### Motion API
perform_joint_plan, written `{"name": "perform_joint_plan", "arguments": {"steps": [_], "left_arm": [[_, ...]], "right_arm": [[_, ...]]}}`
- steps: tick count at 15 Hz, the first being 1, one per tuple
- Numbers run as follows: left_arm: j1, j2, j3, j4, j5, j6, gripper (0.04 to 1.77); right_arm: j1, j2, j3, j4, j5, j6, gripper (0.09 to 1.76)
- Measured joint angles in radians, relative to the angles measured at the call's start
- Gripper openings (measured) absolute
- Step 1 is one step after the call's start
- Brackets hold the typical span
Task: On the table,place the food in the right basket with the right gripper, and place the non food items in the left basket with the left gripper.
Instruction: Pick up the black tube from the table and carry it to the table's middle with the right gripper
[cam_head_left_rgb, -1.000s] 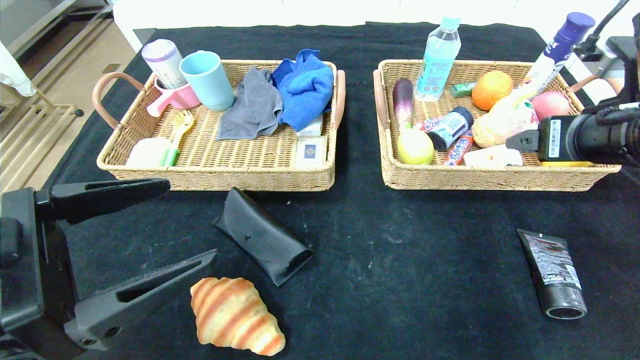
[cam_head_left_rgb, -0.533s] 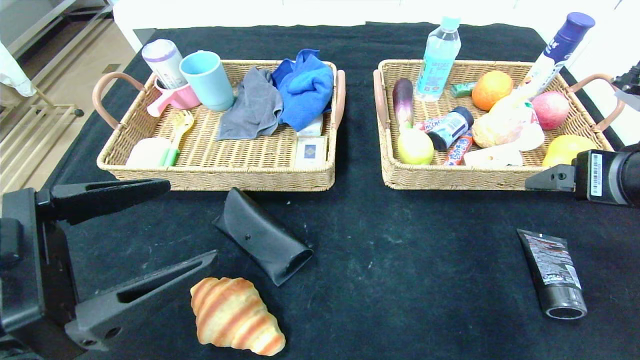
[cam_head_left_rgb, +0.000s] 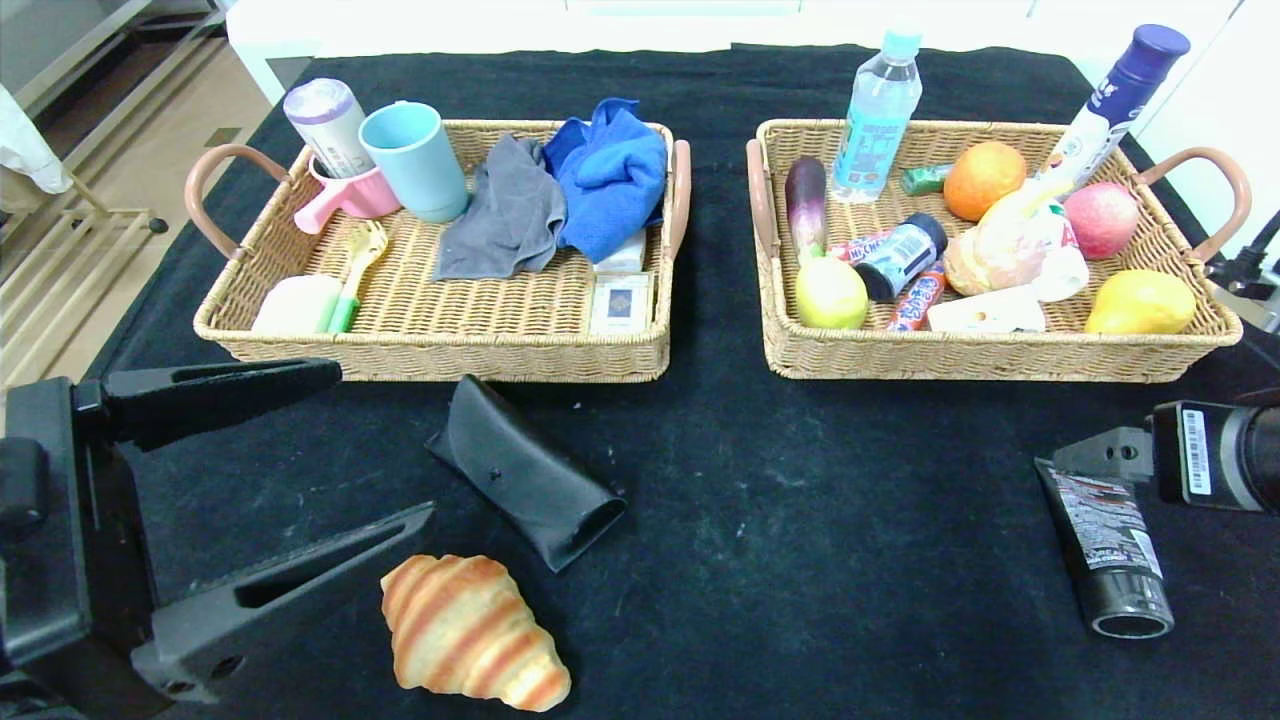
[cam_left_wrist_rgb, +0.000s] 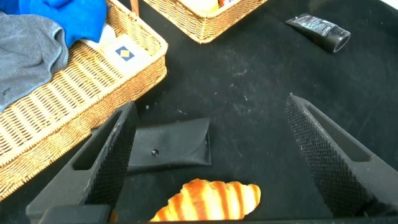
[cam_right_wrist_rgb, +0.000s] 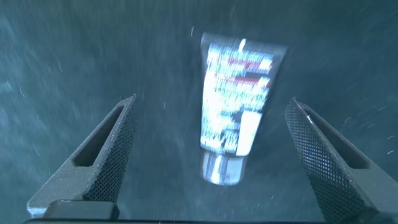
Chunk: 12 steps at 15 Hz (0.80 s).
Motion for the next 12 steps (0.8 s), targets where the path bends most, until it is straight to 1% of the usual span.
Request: {"name": "perform_joint_plan", "arguments": {"steps": [2, 9, 12], "left_arm": [[-0.001, 0.0, 0.0, 0.001, 0.0, 0.001, 1.72], [-0.005, -0.001, 0.001, 0.001, 0.0, 0.002, 1.72], [-0.005, -0.001, 0.002, 0.002, 0.0, 0.002, 1.72]], "right_arm": [[0.0, -0.008, 0.029, 0.0, 0.018, 0.0, 1.7], [-0.022, -0.011, 0.122, -0.008, 0.024, 0.0, 1.7], [-0.05, -0.006, 0.14, -0.009, 0.076, -0.002, 1.7]]}}
